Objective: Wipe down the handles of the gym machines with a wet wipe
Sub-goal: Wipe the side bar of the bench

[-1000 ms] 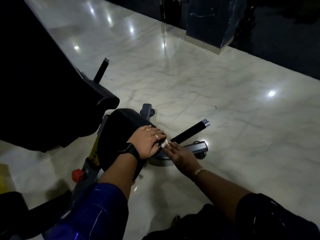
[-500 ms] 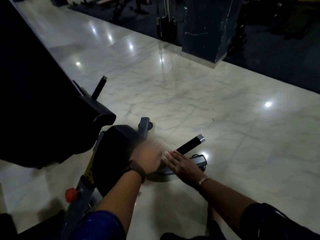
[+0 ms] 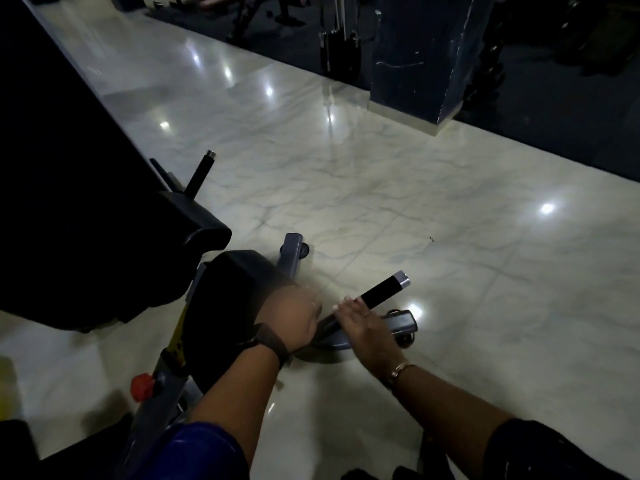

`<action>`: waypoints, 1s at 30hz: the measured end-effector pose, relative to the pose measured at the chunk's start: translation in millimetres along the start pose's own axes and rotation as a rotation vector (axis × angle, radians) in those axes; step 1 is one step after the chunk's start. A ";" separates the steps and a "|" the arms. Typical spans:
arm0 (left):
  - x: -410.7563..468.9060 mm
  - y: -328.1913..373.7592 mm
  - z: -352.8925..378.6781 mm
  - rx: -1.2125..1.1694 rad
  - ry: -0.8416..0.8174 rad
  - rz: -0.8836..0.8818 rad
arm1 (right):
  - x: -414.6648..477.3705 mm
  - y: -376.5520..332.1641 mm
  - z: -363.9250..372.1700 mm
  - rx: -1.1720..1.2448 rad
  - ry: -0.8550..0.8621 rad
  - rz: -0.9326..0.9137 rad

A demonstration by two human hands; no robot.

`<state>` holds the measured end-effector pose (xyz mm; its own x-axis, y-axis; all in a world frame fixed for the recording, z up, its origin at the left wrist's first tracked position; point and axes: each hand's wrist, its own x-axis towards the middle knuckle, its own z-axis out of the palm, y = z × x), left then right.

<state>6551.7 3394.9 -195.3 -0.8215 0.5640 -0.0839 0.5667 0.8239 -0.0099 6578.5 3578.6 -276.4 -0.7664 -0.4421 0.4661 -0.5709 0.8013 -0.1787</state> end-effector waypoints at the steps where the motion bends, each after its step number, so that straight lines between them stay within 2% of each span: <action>1: -0.5 0.2 0.8 -0.002 0.001 -0.001 | -6.2 -13.6 8.5 0.021 -0.018 -0.049; 3: -0.2 1.4 0.0 -0.004 0.005 0.009 | -18.4 -19.2 17.8 0.036 -0.058 -0.177; 7: -1.4 3.4 -1.1 -0.027 0.015 0.015 | -19.1 35.4 -8.0 -0.005 -0.127 -0.349; 9: -1.8 4.0 -0.3 -0.033 0.008 0.009 | -15.1 66.5 -28.2 -0.040 -0.113 -0.283; 11: -0.2 4.1 0.9 -0.035 0.015 0.002 | -11.2 81.3 -38.6 -0.061 -0.085 -0.099; 14: -0.7 5.1 3.5 -0.027 0.034 0.000 | -9.1 57.2 -28.6 -0.057 -0.003 0.132; 16: -0.4 5.1 3.7 -0.023 0.048 0.005 | -9.0 17.6 -9.3 -0.020 0.019 0.106; 19: -0.2 5.6 3.1 -0.025 0.062 0.011 | -17.8 -33.5 17.8 0.028 -0.070 -0.070; 21: -1.3 6.5 3.6 -0.023 0.080 0.007 | -24.1 -29.1 22.3 0.044 -0.125 -0.156; 24: -2.1 6.2 5.4 -0.023 0.099 0.008 | -23.4 13.9 6.1 -0.036 -0.138 -0.261; 27: -2.1 5.7 5.8 -0.019 0.109 0.013 | -18.0 49.1 -17.9 -0.058 -0.080 -0.190; 30: -3.7 6.8 5.4 -0.021 0.115 0.009 | -10.7 37.2 -20.3 -0.058 -0.043 0.013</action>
<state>6558.9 3398.1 -200.5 -0.8187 0.5734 0.0308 0.5739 0.8189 0.0112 6571.4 3621.3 -270.5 -0.7866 -0.4471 0.4259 -0.5434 0.8288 -0.1336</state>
